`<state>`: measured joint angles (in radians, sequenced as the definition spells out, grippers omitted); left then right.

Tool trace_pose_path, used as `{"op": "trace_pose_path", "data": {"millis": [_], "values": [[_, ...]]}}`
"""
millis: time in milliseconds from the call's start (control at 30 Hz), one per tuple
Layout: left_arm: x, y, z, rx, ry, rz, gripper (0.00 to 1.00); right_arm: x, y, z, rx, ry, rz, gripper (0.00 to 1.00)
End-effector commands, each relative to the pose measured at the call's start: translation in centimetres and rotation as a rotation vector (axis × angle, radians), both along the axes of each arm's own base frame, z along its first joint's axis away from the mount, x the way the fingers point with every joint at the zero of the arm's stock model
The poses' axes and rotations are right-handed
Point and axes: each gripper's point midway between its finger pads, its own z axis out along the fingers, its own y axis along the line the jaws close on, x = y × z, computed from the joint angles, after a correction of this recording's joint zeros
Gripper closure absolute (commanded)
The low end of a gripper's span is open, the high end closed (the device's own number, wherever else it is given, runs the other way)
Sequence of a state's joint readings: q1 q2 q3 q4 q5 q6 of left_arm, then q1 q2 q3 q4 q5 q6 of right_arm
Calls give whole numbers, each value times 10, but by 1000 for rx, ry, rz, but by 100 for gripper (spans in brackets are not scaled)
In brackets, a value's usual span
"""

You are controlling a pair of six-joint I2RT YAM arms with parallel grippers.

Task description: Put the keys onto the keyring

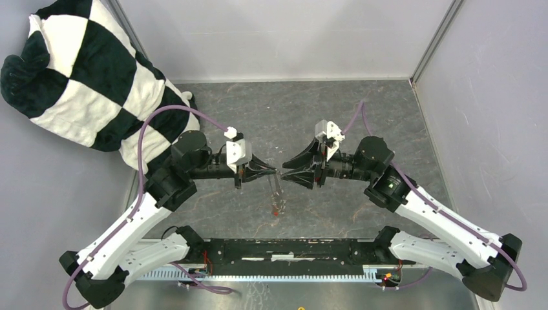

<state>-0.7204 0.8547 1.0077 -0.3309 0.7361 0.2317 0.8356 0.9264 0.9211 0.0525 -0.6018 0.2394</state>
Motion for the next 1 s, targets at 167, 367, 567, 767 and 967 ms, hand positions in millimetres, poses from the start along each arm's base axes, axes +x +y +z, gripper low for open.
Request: {"op": "trace_pose_path", "data": {"millis": [167, 367, 567, 767, 967], "values": [[-12, -6, 46, -165, -54, -59, 98, -9, 2, 17, 113, 1, 55, 61], [-22, -4, 46, -153, -92, -117, 98, -7, -1, 10, 117, 13, 44, 71], [-25, -1, 47, -137, -161, -131, 98, -2, -8, 5, 114, 22, 8, 82], [-23, 1, 48, -130, -214, -131, 98, -6, -5, 1, 124, 62, 41, 81], [-21, 1, 50, -125, -249, -128, 98, -8, -3, -7, 132, 96, 56, 94]]}}
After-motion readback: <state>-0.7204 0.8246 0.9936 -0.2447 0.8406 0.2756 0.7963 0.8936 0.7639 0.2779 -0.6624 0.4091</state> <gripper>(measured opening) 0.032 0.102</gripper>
